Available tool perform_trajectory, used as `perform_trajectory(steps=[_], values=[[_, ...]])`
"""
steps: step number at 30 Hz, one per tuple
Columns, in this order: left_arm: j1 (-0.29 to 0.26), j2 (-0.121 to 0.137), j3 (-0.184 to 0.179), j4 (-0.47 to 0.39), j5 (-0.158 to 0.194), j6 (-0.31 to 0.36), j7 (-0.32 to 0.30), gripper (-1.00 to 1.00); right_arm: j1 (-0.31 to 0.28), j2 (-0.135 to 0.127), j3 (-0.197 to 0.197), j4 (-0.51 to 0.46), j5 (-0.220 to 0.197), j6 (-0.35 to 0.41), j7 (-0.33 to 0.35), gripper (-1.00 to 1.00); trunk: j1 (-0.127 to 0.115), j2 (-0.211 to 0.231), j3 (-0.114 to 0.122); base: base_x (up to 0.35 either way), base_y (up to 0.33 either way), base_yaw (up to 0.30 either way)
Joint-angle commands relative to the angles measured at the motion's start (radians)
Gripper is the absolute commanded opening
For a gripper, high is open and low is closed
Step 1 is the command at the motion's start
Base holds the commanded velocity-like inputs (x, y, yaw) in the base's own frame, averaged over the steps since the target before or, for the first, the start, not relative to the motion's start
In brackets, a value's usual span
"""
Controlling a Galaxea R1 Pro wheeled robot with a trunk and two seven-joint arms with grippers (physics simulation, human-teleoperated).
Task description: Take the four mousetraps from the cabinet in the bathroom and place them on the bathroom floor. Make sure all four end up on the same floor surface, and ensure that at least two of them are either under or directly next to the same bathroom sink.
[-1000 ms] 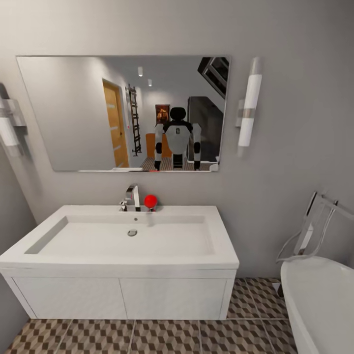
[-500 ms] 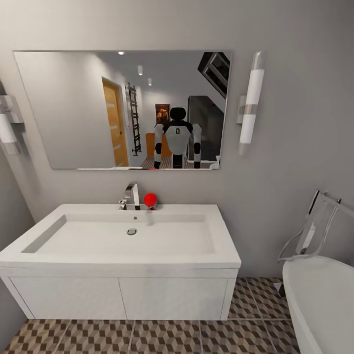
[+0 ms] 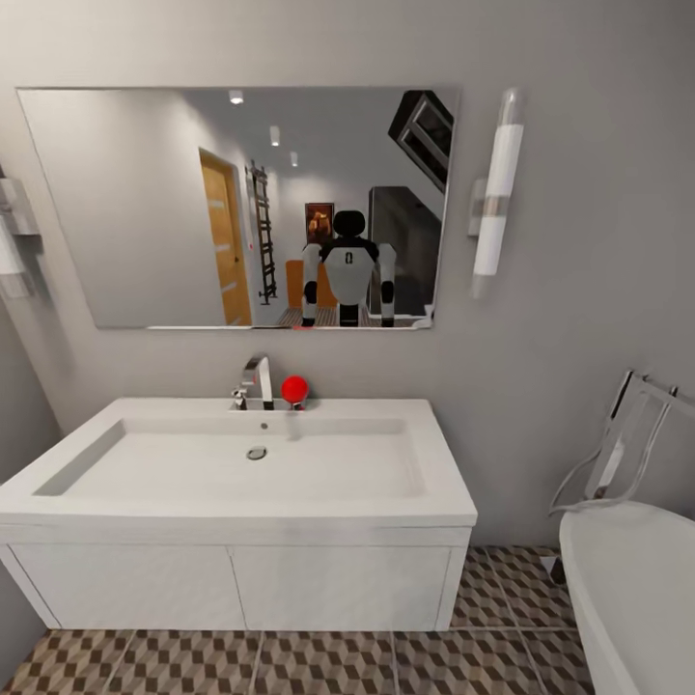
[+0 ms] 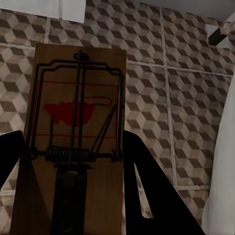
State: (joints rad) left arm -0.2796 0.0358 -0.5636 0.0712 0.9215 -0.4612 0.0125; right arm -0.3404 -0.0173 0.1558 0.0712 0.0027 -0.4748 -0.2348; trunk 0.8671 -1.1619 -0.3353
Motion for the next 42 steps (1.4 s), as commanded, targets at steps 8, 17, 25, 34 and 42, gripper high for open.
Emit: perform_trajectory(steps=[8,17,25,34,42], values=[[-0.001,-0.001,-0.008,0.002,0.002,-0.005,0.023,-1.00,-0.002,0.000,0.008,0.004,-0.003,-0.005,-0.003,-1.00,0.031,-0.057,-0.026,0.087,0.000,0.000],[-0.001,-0.001,-0.010,0.002,0.001,-0.005,0.025,-1.00,-0.002,0.000,0.008,0.004,-0.003,-0.005,-0.003,-1.00,0.066,-0.120,-0.055,0.067,0.000,0.000],[-0.001,-0.001,-0.009,0.002,0.002,-0.005,0.026,-1.00,-0.002,0.000,0.008,0.004,-0.003,-0.005,-0.003,-1.00,0.096,-0.176,-0.080,0.063,0.000,0.000],[-0.001,-0.001,-0.009,0.002,0.002,-0.005,0.026,-1.00,-0.002,0.000,0.008,0.004,-0.003,-0.005,-0.003,-1.00,0.131,-0.239,-0.108,0.002,0.000,0.000],[-0.001,-0.001,-0.010,0.002,0.002,-0.004,0.024,-1.00,-0.002,0.000,0.008,0.004,-0.003,-0.005,-0.003,-1.00,0.131,-0.239,-0.108,0.000,0.000,0.000]])
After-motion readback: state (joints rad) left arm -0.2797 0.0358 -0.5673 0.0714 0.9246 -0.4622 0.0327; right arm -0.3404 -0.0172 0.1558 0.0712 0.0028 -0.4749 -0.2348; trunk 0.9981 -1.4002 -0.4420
